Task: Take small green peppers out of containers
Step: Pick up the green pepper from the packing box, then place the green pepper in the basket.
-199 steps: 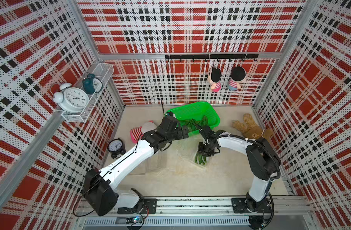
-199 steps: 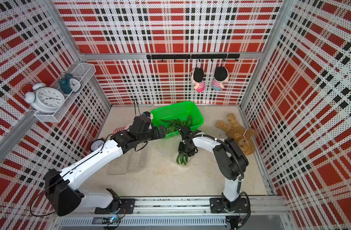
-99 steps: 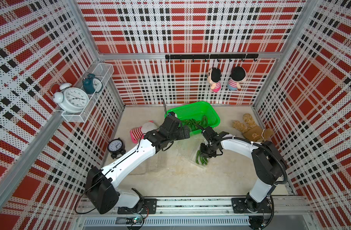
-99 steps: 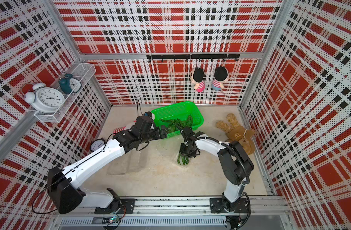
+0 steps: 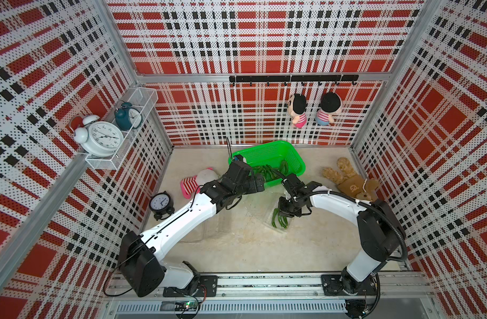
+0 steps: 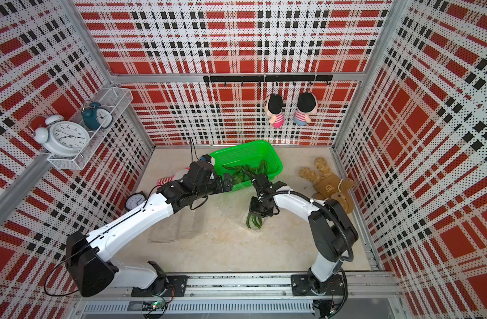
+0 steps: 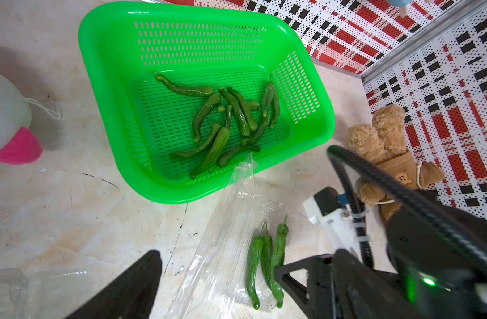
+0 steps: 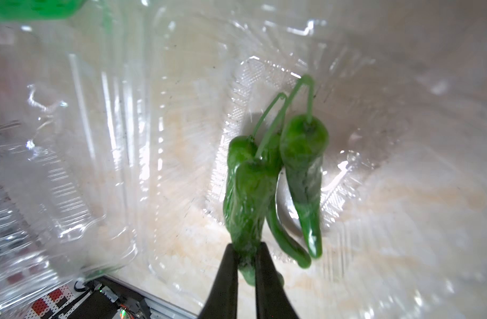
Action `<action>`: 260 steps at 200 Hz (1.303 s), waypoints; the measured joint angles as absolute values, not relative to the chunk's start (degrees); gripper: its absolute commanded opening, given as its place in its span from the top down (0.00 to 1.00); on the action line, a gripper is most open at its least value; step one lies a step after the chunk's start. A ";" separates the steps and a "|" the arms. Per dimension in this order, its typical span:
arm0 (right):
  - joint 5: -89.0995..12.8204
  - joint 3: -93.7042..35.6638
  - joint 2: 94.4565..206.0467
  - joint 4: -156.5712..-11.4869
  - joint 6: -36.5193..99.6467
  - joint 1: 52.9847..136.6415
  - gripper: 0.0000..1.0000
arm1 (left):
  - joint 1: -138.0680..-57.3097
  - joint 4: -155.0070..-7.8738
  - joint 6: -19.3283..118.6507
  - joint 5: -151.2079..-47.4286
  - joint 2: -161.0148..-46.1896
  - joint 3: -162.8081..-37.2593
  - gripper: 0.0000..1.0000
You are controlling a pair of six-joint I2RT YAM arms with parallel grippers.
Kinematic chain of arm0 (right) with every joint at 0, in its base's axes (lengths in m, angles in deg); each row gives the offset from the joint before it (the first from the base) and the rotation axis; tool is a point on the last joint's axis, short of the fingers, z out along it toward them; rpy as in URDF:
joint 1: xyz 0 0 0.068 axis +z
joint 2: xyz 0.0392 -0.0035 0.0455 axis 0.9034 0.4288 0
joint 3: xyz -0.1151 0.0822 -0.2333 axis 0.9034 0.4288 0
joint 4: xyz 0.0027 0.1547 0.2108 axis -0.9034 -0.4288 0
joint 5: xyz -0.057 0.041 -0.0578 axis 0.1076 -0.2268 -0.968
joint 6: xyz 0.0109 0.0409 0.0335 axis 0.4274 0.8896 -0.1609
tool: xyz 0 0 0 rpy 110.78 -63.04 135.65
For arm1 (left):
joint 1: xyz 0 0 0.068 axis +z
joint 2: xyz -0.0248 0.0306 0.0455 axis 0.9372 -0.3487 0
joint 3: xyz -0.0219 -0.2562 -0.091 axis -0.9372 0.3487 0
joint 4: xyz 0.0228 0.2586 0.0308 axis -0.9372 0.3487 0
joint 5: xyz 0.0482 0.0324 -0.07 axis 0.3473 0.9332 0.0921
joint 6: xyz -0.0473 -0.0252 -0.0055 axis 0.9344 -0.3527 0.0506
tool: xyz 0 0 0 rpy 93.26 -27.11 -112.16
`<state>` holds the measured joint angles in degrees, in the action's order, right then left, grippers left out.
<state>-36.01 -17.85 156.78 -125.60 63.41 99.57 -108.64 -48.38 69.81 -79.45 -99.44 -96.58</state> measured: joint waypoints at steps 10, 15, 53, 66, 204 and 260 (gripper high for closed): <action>-36.36 -19.01 154.84 -127.02 63.28 99.57 0.90 | -108.64 -48.38 69.78 -79.41 -99.44 -96.60 0.01; -36.49 -19.84 153.98 -127.63 63.26 99.57 0.90 | -108.64 -48.38 69.76 -79.38 -99.44 -96.62 0.01; -38.11 -28.76 149.72 -131.17 62.63 99.53 0.88 | -108.64 -48.42 69.52 -79.34 -100.66 -98.15 0.01; -38.70 -33.08 149.53 -132.38 61.77 99.31 0.87 | -108.64 -48.48 69.41 -79.34 -101.25 -98.74 0.01; -34.78 -68.40 188.04 -120.92 48.29 84.14 0.88 | -108.62 -47.19 68.58 -79.30 -103.72 -102.52 0.01; -32.47 -70.26 199.32 -118.50 48.55 84.14 0.49 | -108.79 -45.58 69.35 -78.84 -103.72 -102.81 0.01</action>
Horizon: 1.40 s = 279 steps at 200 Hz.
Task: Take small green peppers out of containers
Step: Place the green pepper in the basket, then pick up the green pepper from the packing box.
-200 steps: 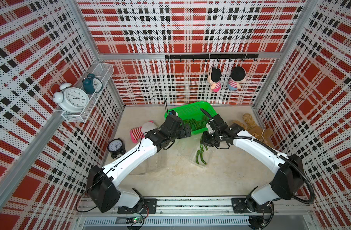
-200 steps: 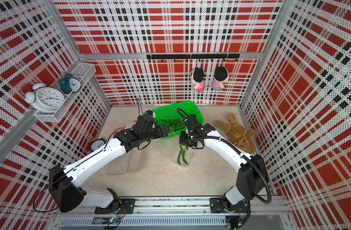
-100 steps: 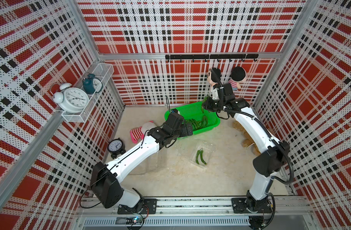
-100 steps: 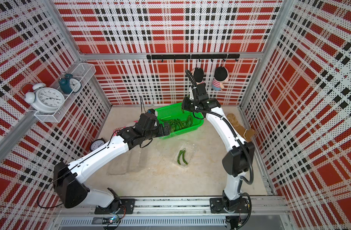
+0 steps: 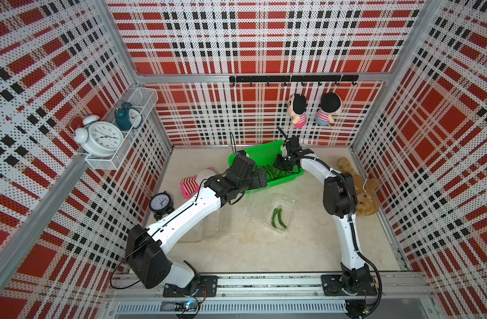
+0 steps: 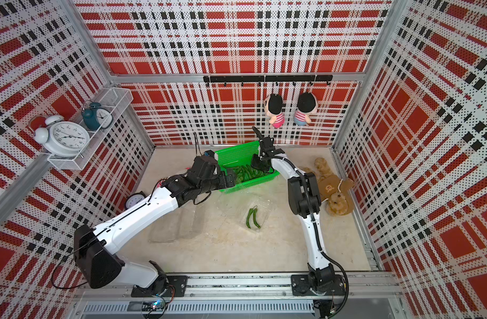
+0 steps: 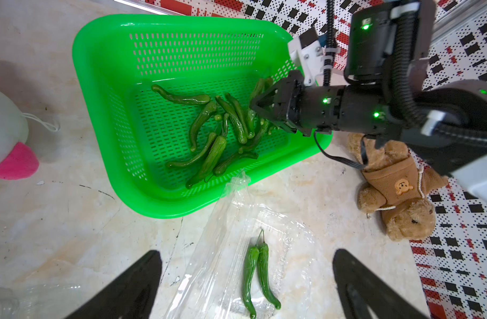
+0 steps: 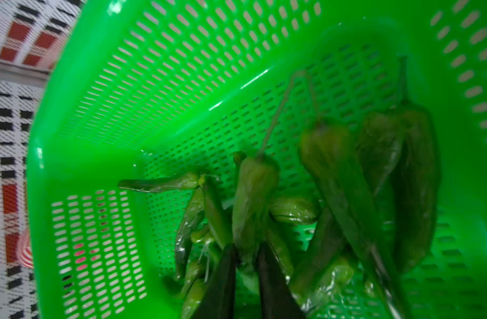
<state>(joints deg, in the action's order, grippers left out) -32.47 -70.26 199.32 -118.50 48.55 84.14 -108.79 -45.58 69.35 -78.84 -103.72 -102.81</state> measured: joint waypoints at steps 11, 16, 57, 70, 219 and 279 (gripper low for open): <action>-32.49 -70.85 199.88 -119.02 48.51 84.14 0.40 | -108.99 -45.29 69.50 -78.64 -103.72 -103.31 0.01; -32.62 -70.85 199.88 -119.33 48.11 84.14 0.39 | -109.12 -45.29 69.52 -78.55 -103.72 -103.59 0.01; -34.67 -69.61 191.78 -123.92 46.28 84.14 0.34 | -109.95 -45.29 69.74 -77.46 -103.85 -105.78 0.01; -34.87 -67.84 185.35 -125.78 46.17 84.16 0.34 | -110.06 -45.36 69.74 -77.11 -104.03 -106.32 0.01; -33.73 -12.95 148.54 -122.15 54.14 98.70 0.35 | -110.01 -47.00 69.94 -76.11 -103.92 -103.50 0.01; -37.08 -13.78 159.14 -120.49 53.36 99.90 0.39 | -110.01 -47.04 70.88 -76.02 -101.62 -102.70 0.01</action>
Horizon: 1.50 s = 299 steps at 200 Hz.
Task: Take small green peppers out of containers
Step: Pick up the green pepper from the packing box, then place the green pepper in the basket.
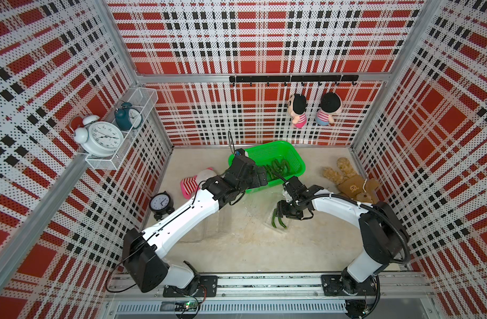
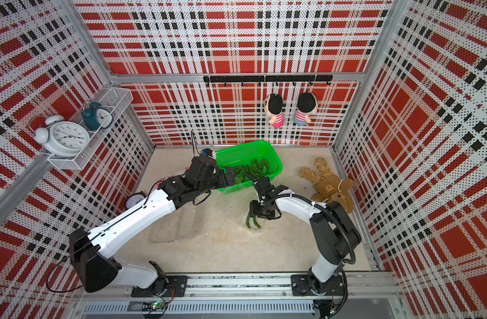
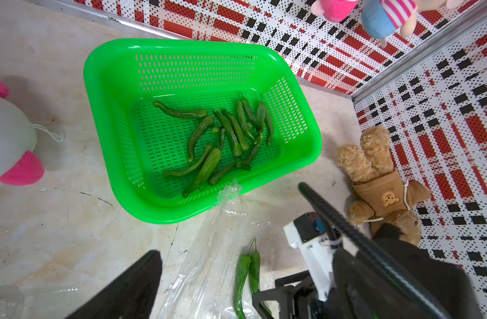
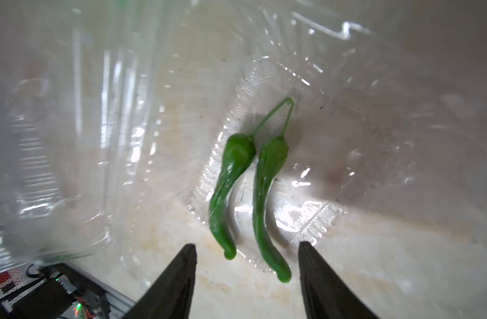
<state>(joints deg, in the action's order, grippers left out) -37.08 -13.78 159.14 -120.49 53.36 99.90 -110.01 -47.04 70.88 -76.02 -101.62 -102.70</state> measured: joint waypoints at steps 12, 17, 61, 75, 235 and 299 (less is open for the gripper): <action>-37.82 -14.59 161.33 -120.57 53.05 100.03 0.40 | -110.01 -47.04 70.99 -76.00 -101.49 -102.70 0.01; -38.26 -15.01 162.16 -120.68 52.96 100.12 0.41 | -110.01 -47.04 71.01 -75.97 -101.49 -102.70 0.01; -40.60 -17.26 165.39 -121.08 52.85 101.06 0.49 | -110.01 -47.00 71.01 -75.80 -101.32 -102.37 0.01; -41.08 -17.30 166.14 -121.12 52.92 101.52 0.57 | -109.93 -46.93 71.01 -75.80 -101.30 -102.24 0.01; -46.19 -48.80 157.50 -136.70 52.24 100.42 0.74 | -106.34 -45.16 69.11 -76.06 -101.25 -104.34 0.01; -42.46 -82.09 184.80 -131.68 46.25 87.81 0.75 | -106.25 -42.17 68.34 -76.11 -101.27 -107.13 0.01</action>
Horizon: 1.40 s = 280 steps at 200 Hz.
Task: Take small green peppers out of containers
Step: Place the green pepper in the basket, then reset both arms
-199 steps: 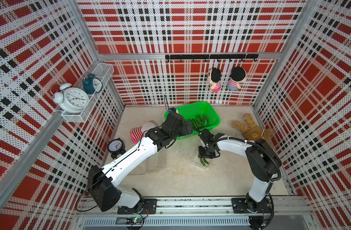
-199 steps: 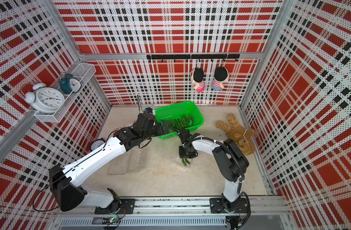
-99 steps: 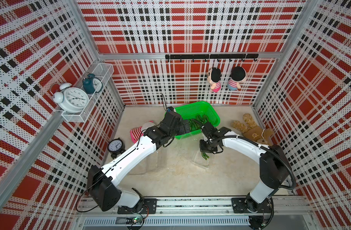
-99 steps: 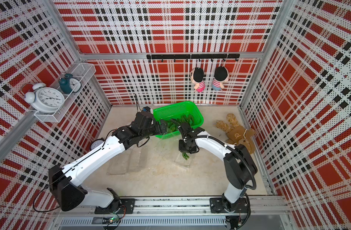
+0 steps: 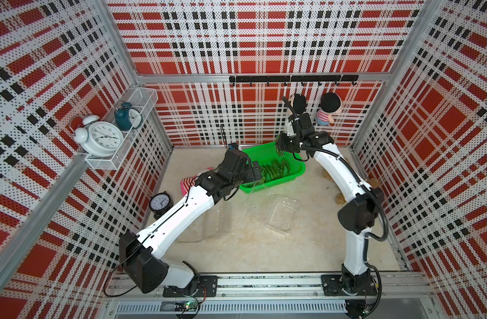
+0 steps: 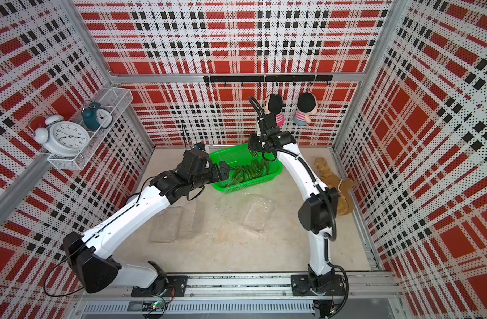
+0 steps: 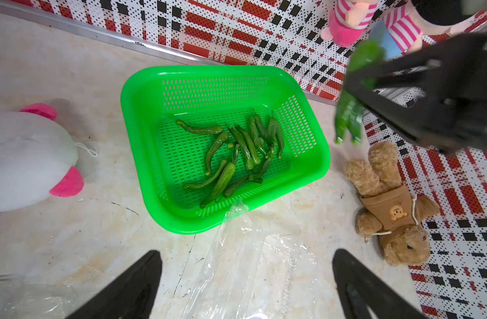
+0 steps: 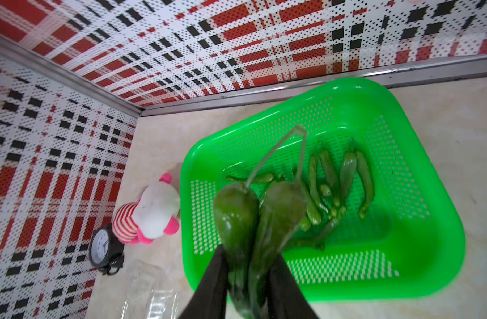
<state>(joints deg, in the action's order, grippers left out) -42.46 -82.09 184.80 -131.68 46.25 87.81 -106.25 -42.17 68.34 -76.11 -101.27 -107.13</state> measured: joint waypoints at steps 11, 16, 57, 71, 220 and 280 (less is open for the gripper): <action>-41.69 -85.32 191.12 -130.39 46.65 86.61 0.76 | -106.25 -41.47 68.30 -76.08 -101.27 -107.61 0.01; -41.34 -86.22 193.72 -129.91 46.98 86.17 0.76 | -106.25 -41.23 68.28 -76.08 -101.27 -107.81 0.01; -39.18 -81.34 205.22 -125.32 49.90 85.23 0.76 | -106.25 -39.35 68.41 -75.71 -101.16 -108.12 0.01; -37.93 -79.03 205.48 -122.78 50.69 85.23 0.69 | -106.25 -38.78 68.43 -75.69 -100.99 -108.12 0.01; -51.81 -32.91 147.23 -117.60 40.40 84.66 0.00 | -93.62 -47.02 61.57 -63.89 -88.22 -100.88 0.02; -56.12 9.19 128.37 -99.24 33.91 71.75 0.00 | -75.00 -92.13 53.61 -64.54 -73.12 -48.36 0.02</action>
